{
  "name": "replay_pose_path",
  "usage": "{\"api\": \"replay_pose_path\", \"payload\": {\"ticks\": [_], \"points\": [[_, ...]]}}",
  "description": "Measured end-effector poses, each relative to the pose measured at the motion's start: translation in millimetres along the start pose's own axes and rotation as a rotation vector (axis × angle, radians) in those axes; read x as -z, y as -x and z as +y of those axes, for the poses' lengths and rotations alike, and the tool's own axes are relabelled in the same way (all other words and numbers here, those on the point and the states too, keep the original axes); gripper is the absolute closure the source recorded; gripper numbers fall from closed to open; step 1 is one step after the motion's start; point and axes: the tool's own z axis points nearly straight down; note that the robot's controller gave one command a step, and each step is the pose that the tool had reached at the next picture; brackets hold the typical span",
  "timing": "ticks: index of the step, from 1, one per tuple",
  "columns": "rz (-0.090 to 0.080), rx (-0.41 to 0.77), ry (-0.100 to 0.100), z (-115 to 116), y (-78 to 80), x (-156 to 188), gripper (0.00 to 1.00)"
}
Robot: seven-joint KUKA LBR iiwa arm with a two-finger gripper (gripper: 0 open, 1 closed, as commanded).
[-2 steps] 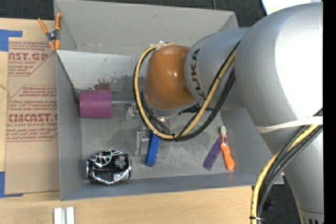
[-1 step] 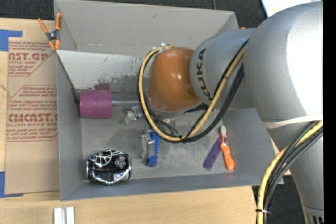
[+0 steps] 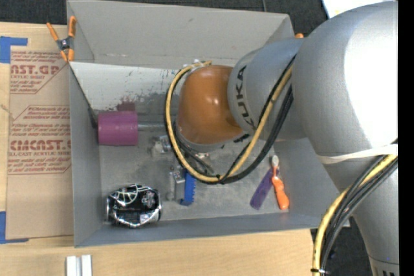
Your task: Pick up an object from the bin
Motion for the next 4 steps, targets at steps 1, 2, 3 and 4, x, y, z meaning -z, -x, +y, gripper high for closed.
{"api": "replay_pose_path", "payload": {"ticks": [1, 2, 3, 4], "points": [[0.001, 0.26, -0.003, 57, 15.9, -1, 0.0], [-0.003, 0.296, -0.003, 66, 0.7, 0, 0.0], [0.002, 0.298, -0.003, 65, -5.4, -1, 0.0], [0.003, 0.321, -0.002, 76, -28.0, -1, 0.0]]}}
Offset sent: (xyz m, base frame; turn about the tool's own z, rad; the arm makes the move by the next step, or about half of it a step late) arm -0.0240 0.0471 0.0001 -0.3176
